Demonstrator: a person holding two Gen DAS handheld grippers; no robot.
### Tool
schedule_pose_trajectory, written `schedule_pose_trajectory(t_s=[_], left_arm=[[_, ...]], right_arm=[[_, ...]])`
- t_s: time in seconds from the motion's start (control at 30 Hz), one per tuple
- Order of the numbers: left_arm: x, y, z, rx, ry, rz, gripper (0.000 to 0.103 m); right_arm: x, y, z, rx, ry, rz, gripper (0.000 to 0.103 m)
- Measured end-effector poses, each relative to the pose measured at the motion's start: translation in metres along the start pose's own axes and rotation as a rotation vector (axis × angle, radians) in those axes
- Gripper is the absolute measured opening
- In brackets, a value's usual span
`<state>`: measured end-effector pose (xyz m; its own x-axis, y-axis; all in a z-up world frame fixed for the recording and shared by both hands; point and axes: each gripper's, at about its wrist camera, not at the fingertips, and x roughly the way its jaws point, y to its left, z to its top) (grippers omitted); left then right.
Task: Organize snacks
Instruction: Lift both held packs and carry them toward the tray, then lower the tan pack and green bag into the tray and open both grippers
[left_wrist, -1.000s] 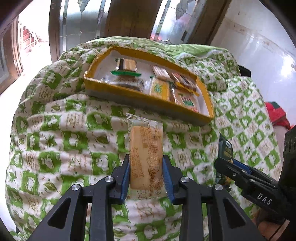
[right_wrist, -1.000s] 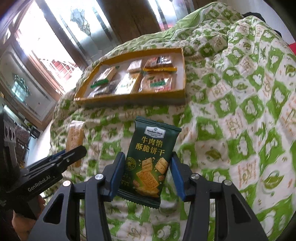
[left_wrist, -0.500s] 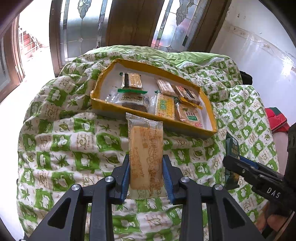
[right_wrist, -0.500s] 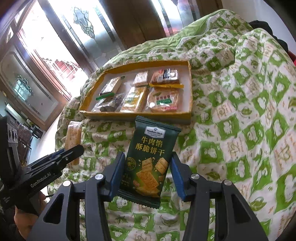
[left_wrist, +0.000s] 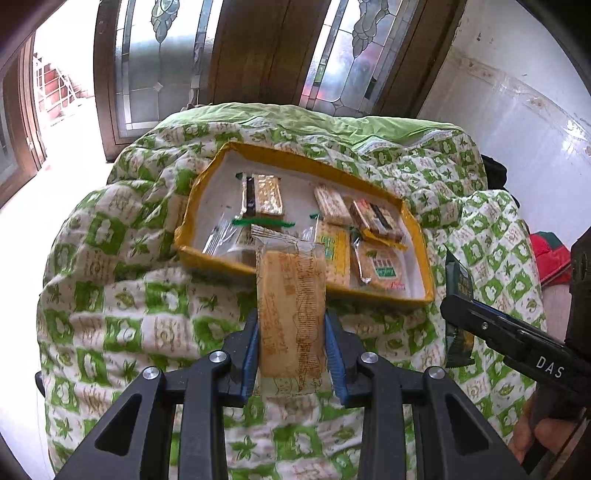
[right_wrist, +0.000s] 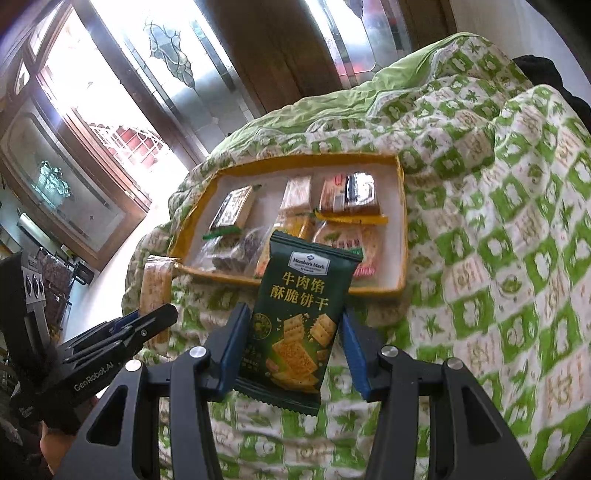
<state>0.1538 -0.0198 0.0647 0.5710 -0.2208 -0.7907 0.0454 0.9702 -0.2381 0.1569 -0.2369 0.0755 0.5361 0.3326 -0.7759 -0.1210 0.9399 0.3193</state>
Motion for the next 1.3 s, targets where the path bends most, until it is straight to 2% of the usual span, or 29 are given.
schedule_pose_trajectory(t_s=[0.67, 1.3], left_arm=[[0.062, -0.018, 0.056, 0.0, 0.057, -0.024, 0.034], [0.121, -0.021, 0.087, 0.007, 0.1, -0.035, 0.034]], right_arm=[[0.05, -0.008, 0.053, 0.018, 0.023, 0.008, 0.048], [0.096, -0.019, 0.07, 0.029, 0.067, -0.012, 0.048]])
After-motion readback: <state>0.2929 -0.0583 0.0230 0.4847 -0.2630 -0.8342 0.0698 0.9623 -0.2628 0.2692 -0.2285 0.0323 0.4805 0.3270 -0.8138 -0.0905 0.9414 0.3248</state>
